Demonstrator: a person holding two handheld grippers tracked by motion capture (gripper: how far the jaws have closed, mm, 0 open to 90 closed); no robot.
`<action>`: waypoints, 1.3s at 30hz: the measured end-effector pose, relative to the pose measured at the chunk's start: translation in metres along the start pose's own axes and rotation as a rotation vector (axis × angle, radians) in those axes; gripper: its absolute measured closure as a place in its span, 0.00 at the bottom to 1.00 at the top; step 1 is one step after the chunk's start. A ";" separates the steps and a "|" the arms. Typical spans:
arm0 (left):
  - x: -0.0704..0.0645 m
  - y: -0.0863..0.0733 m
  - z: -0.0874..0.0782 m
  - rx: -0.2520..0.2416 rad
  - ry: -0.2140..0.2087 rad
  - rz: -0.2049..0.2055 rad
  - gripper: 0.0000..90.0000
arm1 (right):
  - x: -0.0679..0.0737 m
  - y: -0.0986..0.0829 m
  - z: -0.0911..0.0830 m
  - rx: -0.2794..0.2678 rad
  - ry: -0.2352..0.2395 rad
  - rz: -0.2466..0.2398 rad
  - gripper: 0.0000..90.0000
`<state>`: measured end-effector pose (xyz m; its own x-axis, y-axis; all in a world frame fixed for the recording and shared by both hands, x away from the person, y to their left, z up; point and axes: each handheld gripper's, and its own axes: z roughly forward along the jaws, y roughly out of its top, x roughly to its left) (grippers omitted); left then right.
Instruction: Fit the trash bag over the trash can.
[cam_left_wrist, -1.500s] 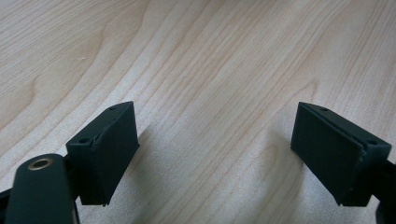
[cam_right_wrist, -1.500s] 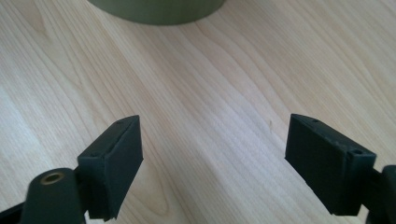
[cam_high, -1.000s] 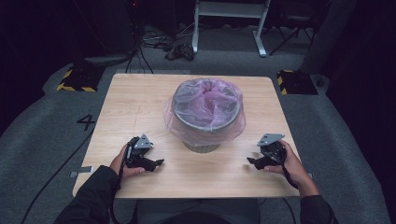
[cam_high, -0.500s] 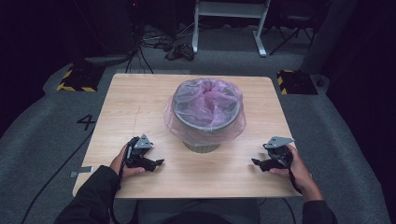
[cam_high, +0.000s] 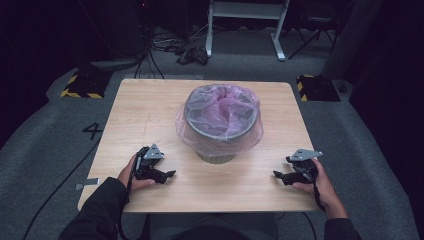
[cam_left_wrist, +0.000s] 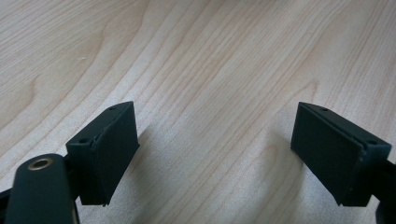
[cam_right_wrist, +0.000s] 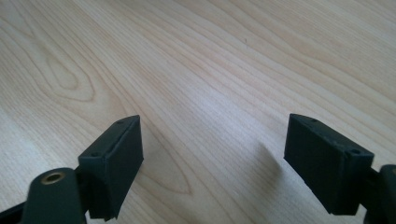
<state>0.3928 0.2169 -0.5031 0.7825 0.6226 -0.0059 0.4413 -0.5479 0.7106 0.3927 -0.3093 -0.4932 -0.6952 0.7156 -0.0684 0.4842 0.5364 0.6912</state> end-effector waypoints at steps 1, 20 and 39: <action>0.000 0.000 0.000 0.000 0.000 0.000 0.16 | 0.000 -0.001 0.000 -0.002 -0.002 0.002 0.21; 0.000 0.000 0.000 0.000 0.000 0.000 0.16 | -0.006 -0.014 0.000 -0.064 0.011 0.074 0.19; 0.000 0.000 0.000 0.002 -0.001 0.002 0.16 | -0.005 -0.015 -0.001 -0.068 0.014 0.069 0.20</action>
<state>0.3934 0.2167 -0.5031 0.7842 0.6204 -0.0053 0.4402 -0.5503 0.7095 0.3884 -0.3215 -0.5024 -0.6690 0.7432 -0.0088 0.4946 0.4541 0.7411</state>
